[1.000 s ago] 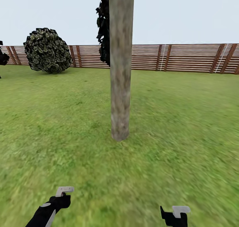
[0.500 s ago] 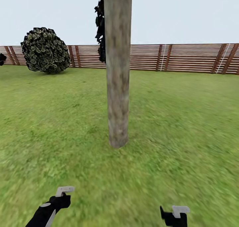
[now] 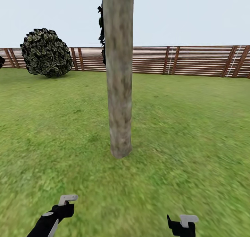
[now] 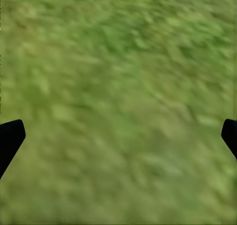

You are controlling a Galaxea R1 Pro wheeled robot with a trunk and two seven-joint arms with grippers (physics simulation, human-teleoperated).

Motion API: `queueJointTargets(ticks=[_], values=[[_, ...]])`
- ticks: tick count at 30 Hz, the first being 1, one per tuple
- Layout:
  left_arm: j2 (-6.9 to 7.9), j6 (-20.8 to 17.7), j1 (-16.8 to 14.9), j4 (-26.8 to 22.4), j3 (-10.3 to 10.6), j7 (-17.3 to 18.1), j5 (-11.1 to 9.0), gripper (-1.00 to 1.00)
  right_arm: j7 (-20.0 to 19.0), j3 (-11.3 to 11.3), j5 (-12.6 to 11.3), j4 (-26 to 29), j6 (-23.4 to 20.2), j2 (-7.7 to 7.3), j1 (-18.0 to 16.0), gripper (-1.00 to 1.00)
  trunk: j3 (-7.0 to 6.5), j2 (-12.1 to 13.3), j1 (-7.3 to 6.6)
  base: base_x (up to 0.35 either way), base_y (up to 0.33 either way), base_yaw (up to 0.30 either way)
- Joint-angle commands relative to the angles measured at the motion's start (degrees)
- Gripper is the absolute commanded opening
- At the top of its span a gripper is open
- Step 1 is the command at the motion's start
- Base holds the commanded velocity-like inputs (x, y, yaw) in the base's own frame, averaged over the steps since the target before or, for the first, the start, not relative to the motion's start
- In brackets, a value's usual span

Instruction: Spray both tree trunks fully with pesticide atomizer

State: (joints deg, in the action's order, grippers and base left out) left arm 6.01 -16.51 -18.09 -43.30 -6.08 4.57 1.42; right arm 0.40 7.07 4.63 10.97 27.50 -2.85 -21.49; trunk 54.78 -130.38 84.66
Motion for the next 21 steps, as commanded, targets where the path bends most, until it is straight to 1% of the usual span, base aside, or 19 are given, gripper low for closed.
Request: queueJointTargets(ticks=[1, 3, 5, 7, 8, 9, 10, 12, 13, 14, 15, 17, 18, 20, 21], values=[[-0.03, -0.3, 0.0, 0.0, -0.2, 0.4, 0.1, -1.00, 0.0, 0.3, 0.5, 0.0, 0.2, 0.02, 0.0, 1.00, 0.05, 0.0, -0.01, 0.005, -0.006, 0.000], [0.04, 0.3, 0.0, 0.4, -0.1, 0.5, 0.3, -1.00, -0.1, -0.8, 0.6, 0.3, 0.2, 0.03, 0.0, 1.00, 0.05, 0.0, -0.01, 0.002, -0.002, 0.000], [0.27, 1.4, -0.1, 0.6, -0.1, 0.6, 0.4, -1.00, -0.2, -2.7, 1.1, 0.6, 0.2, 0.00, 0.0, 1.00, 0.05, 0.0, -0.01, 0.000, -0.001, 0.000], [0.52, 2.7, -0.1, 0.6, 0.0, 1.8, 0.6, -1.00, -0.3, -6.4, 2.8, 2.5, 0.1, -0.03, 0.0, 1.00, 0.05, 0.0, -0.01, 0.000, 0.000, 0.000], [0.66, 3.1, -0.2, 0.6, 0.5, 3.2, 0.9, -1.00, -0.4, -8.6, 4.0, 4.3, 0.1, -0.03, 0.0, 1.00, 0.05, 0.0, -0.01, 0.000, 0.000, 0.000], [0.92, 3.4, -0.3, 0.7, 1.4, 5.3, 1.6, -1.00, -0.4, -10.9, 5.5, 6.4, 0.0, -0.04, 0.0, 1.00, 0.05, 0.0, -0.01, 0.000, 0.000, 0.000], [1.43, 3.6, -0.4, 0.7, 2.6, 7.7, 2.8, -1.00, -0.5, -13.1, 7.1, 8.6, -0.2, -0.03, 0.0, 1.00, 0.05, 0.0, -0.01, 0.000, 0.000, 0.000], [2.79, 4.1, -0.4, 0.7, 5.4, 13.1, 6.2, -1.00, -0.9, -16.9, 10.8, 12.1, -1.0, 0.01, -0.1, 1.00, 0.05, 0.0, -0.01, 0.000, 0.000, 0.000], [3.41, 4.8, -0.5, 0.5, 6.6, 15.9, 7.9, -1.00, -2.1, -18.2, 12.6, 13.5, -2.1, 0.02, -0.2, 1.00, 0.05, 0.0, -0.01, 0.000, 0.000, 0.000], [3.83, 5.9, -0.5, 0.4, 7.4, 19.0, 9.5, -1.00, -4.3, -19.2, 14.4, 14.7, -3.6, 0.05, -0.4, 1.00, 0.05, 0.0, -0.01, 0.000, 0.000, 0.000], [3.97, 6.5, -0.5, 0.3, 7.7, 20.5, 10.3, -1.00, -5.8, -19.5, 15.1, 15.2, -4.4, 0.06, -0.6, 1.00, 0.05, 0.0, -0.01, 0.000, 0.000, 0.000], [4.36, 8.0, -0.6, 0.1, 8.5, 27.2, 13.5, -1.00, -13.4, -20.2, 17.2, 17.0, -8.0, 0.10, -2.1, 1.00, 0.05, 0.0, -0.01, 0.000, 0.000, 0.000], [4.48, 8.6, -1.1, 0.1, 8.8, 32.4, 17.0, -1.00, -19.6, -20.5, 18.0, 17.9, -10.3, 0.11, -3.6, 1.00, 0.05, 0.0, -0.01, 0.000, 0.000, 0.000], [4.57, 9.1, -2.6, 0.4, 8.9, 38.6, 22.9, -1.00, -26.7, -20.7, 18.4, 18.5, -12.2, 0.12, -5.8, 1.00, 0.05, 0.0, -0.01, 0.000, 0.000, 0.000], [4.58, 9.3, -3.0, 0.4, 8.8, 40.0, 24.3, -1.00, -28.2, -20.7, 18.5, 18.6, -12.5, 0.12, -6.3, 1.00, 0.05, 0.0, -0.01, 0.000, 0.000, 0.000]])
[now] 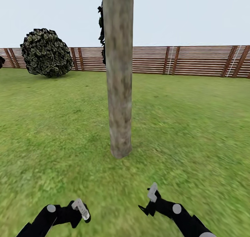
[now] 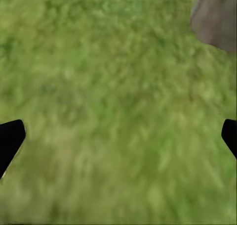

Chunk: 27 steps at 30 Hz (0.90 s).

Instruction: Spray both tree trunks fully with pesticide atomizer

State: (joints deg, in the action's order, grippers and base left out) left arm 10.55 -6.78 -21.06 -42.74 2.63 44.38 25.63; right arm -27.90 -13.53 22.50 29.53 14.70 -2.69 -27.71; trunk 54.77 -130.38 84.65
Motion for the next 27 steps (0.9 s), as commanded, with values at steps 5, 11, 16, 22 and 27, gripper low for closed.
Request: queueJointTargets(ticks=[5, 11, 16, 22, 27], values=[[0.11, 0.0, -2.2, 0.2, 0.2, 9.3, 8.2, -1.00, -11.3, -0.3, 0.9, 0.6, -0.6, 0.56, -2.5, 1.00, 0.06, 0.0, -0.01, 0.000, 0.000, 0.000], [0.26, -0.1, -2.6, -0.7, 0.5, 13.6, 11.6, -1.00, -15.9, -0.4, 1.1, 1.5, -0.7, 1.77, -2.9, 1.00, 0.06, 0.0, -0.01, 0.000, 0.000, 0.000], [0.19, 0.1, -2.9, -1.4, 0.6, 13.5, 12.4, -1.00, -15.9, -0.4, 1.1, 1.6, -0.8, 1.39, -2.8, 1.00, 0.06, 0.0, -0.01, 0.000, 0.000, 0.000], [-0.11, -0.1, -3.0, -2.1, 0.5, 13.6, 14.5, -1.00, -15.9, -0.3, 1.1, 1.7, -1.0, 0.99, -2.8, 1.00, 0.06, 0.0, -0.01, 0.000, 0.000, 0.000], [-0.64, -1.4, -4.3, -3.0, 0.4, 13.0, 15.8, -1.00, -15.9, -0.2, 1.1, 1.7, -0.9, 0.94, -2.8, 1.00, 0.06, 0.0, -0.01, 0.000, 0.000, 0.000]])
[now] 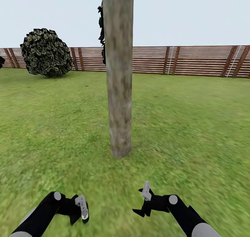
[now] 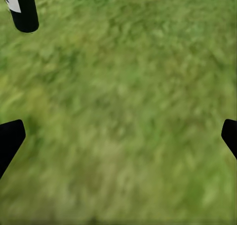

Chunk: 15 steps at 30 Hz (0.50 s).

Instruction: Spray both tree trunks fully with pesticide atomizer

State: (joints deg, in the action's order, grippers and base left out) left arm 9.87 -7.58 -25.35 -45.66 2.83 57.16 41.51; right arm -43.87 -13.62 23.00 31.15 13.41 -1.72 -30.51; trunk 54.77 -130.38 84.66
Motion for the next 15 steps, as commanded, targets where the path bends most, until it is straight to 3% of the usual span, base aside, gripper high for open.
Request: queueJointTargets(ticks=[1, 7, 9, 10, 15], values=[[0.01, -0.9, -0.4, 0.0, 0.1, 0.2, 0.0, -1.00, 0.1, -0.1, 0.5, 0.1, 0.4, -0.03, 0.0, 1.00, 0.06, 0.0, -0.01, 0.000, 0.000, 0.000], [-0.03, -2.9, -2.3, -0.4, 0.5, 0.3, 0.0, -1.00, 0.1, -0.1, 0.5, 0.1, 0.5, -0.12, 0.0, 1.00, 0.06, 0.0, -0.01, 0.040, 0.000, 0.000], [-0.03, -3.5, -2.9, -0.4, 0.4, 0.4, 0.0, -1.00, 0.1, 0.0, 0.5, 0.1, 0.4, -0.17, 0.0, 1.00, 0.06, 0.0, -0.01, 0.272, 0.000, 0.000], [-0.03, -6.4, -4.8, -0.4, 0.4, 0.4, 0.0, -1.00, 0.1, 0.0, 0.5, 0.1, 0.4, -0.21, 0.0, 1.00, 0.06, 0.0, -0.01, 0.297, 0.000, 0.000], [-0.03, -6.4, -4.8, -0.4, 0.5, 0.5, -0.1, -1.00, 0.0, 0.1, 0.5, 0.2, 0.5, -1.28, 0.0, 1.00, 0.06, 0.0, -0.01, 0.326, -0.012, 0.000]])
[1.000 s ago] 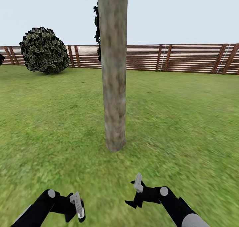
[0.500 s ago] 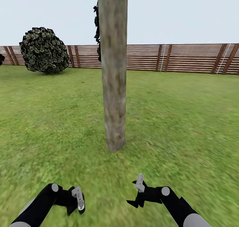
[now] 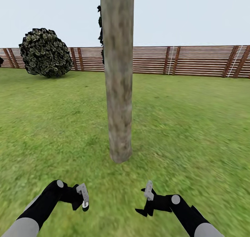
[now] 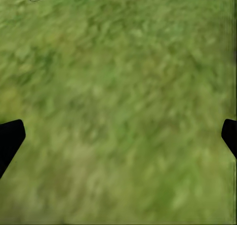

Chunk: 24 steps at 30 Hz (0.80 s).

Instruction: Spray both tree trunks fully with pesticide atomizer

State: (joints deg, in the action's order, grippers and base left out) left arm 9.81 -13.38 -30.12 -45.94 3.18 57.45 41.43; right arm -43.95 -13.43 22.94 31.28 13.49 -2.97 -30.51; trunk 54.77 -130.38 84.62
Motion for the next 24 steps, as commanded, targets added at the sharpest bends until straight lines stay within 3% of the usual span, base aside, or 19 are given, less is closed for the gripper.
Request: queueJointTargets(ticks=[1, 7, 8, 11, 14, 18, 20, 24], values=[[0.01, -0.6, 0.0, -0.1, 0.2, 0.3, 0.0, -1.00, 0.1, -0.1, 0.5, 0.1, 0.4, -0.16, 0.0, 1.00, 0.06, 0.0, 0.02, 0.308, -0.087, 0.000], [0.03, 1.0, 0.0, 0.0, 0.3, 0.7, -0.1, -1.00, -0.1, -0.1, 0.7, 3.2, 0.2, -0.22, -0.1, 1.00, 0.06, 0.0, 0.02, 0.090, -0.036, 0.000], [0.03, 1.8, 0.0, 0.1, 0.5, 0.8, -0.1, -1.00, -0.1, -0.1, 0.7, 4.0, 0.1, -0.21, -0.1, -1.00, 0.06, 0.0, 0.02, 0.010, -0.004, 0.000], [0.10, 4.3, 0.0, 0.5, 2.5, 0.9, 0.0, -1.00, -0.1, -0.1, 0.8, 5.3, 0.1, -0.20, -0.1, -1.00, 0.06, 0.0, 0.02, 0.004, -0.002, 0.000], [0.25, 5.2, -0.1, 0.7, 5.9, 1.3, 0.1, -1.00, -0.1, -0.3, 0.9, 5.8, -0.4, -0.18, -0.1, -1.00, 0.06, 0.0, 0.02, 0.000, 0.000, 0.000], [0.12, 5.4, -0.2, 0.8, 7.7, 4.6, 0.1, -1.00, -0.8, -0.8, 0.9, 6.4, -1.2, 0.36, -0.1, -1.00, 0.06, 0.0, 0.02, 0.000, 0.000, 0.000], [0.06, 5.5, -0.3, 0.7, 7.9, 5.9, 0.2, -1.00, -2.2, -0.8, 0.9, 7.1, -1.8, 0.63, -0.1, -1.00, 0.06, 0.0, 0.02, 0.000, 0.000, 0.000], [-0.03, 5.5, -0.4, 0.7, 9.2, 7.3, 0.1, -1.00, -9.3, -0.9, 0.9, 9.7, -3.4, 0.93, -0.1, -1.00, 0.06, 0.0, 0.02, 0.000, 0.000, 0.000]])
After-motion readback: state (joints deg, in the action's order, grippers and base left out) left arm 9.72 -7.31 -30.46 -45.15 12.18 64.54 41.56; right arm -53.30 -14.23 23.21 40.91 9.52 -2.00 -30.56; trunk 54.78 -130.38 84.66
